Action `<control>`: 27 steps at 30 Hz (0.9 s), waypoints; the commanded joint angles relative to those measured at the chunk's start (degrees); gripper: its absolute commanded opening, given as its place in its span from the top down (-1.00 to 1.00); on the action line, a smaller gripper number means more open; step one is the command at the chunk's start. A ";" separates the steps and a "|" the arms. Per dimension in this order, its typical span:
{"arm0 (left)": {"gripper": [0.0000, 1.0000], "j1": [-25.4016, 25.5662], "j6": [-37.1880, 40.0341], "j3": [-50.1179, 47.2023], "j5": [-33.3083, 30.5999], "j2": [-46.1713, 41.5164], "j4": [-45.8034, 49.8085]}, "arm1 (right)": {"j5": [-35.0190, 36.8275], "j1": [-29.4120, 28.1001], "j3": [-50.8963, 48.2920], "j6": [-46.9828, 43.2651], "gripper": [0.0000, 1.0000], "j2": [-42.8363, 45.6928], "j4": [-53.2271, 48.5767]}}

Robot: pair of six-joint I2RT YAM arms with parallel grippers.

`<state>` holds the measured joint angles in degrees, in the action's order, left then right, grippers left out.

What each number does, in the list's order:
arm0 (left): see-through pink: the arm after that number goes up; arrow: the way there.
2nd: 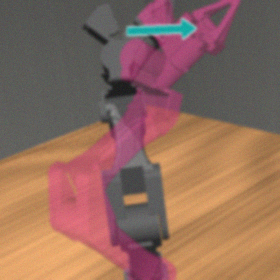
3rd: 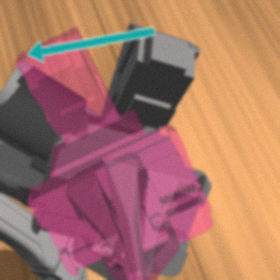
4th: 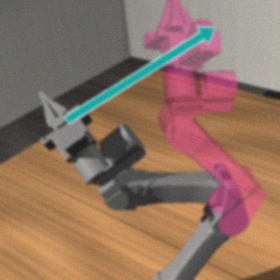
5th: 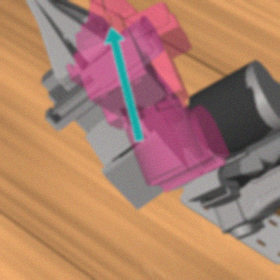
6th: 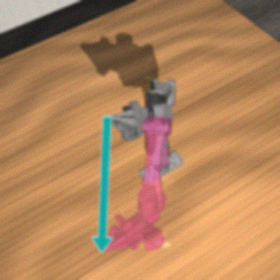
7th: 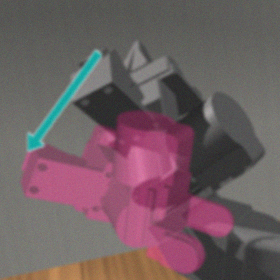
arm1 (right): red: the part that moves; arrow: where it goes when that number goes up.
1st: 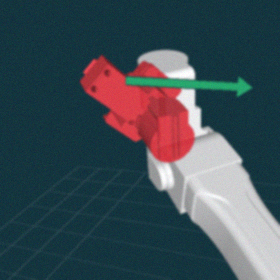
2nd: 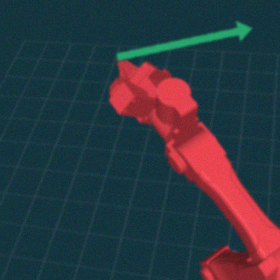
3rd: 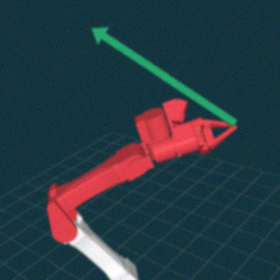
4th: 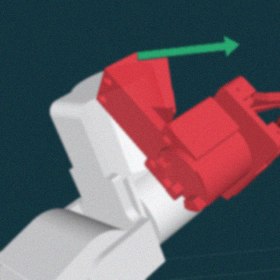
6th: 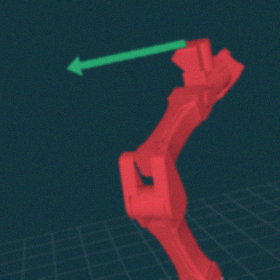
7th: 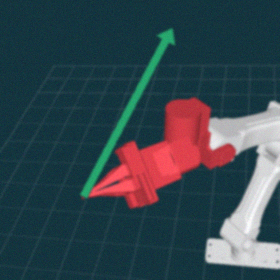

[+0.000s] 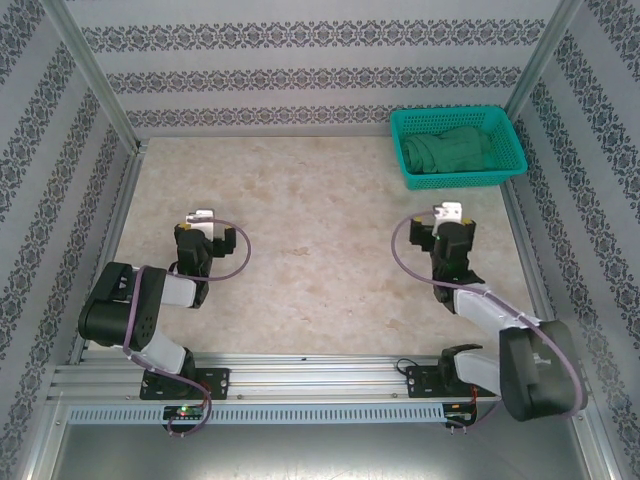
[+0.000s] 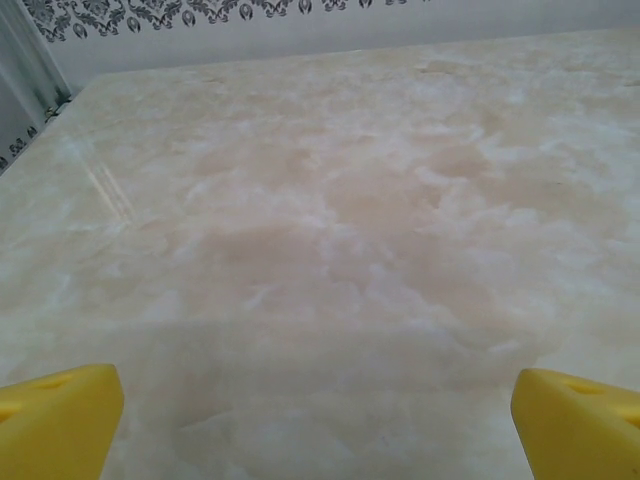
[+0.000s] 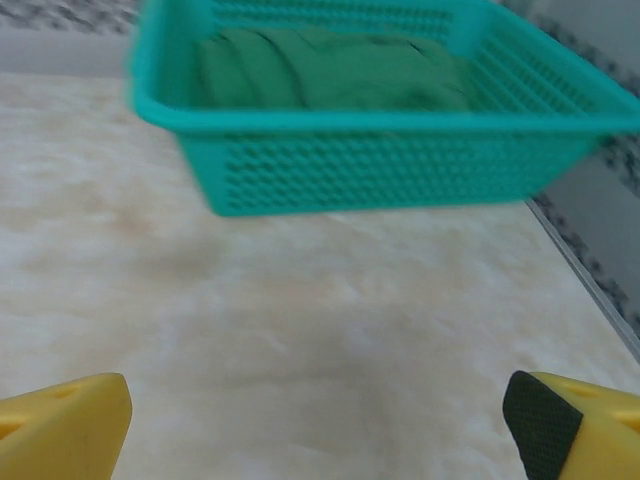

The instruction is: Roll up the long pants

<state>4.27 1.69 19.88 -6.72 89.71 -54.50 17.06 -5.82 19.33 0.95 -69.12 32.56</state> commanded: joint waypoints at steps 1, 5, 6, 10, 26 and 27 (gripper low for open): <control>-1.00 -1.16 -0.34 1.71 1.93 -0.20 2.49 | -6.07 0.82 -1.69 0.71 -0.95 -5.11 13.87; -1.00 -2.43 -1.24 2.90 3.88 -0.34 5.33 | -8.17 0.99 3.44 -1.79 -0.93 -12.81 13.81; -1.00 -2.50 -1.27 2.86 3.92 -0.34 5.11 | -8.53 1.37 3.46 -0.96 -0.91 -15.41 16.61; -1.00 -2.60 -1.32 2.95 4.08 -0.31 5.37 | -16.11 4.68 2.16 0.66 -0.95 -18.74 21.97; -1.00 -3.33 -1.61 3.47 5.73 -0.33 6.25 | -15.66 4.42 2.76 -0.09 -0.95 -17.10 18.24; -1.00 -3.39 -1.61 3.54 5.96 -0.33 6.37 | -15.68 4.42 2.74 -0.02 -0.95 -17.10 18.24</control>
<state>1.76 1.06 22.06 -1.87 89.73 -49.19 2.85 -1.26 21.52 0.84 -86.78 48.75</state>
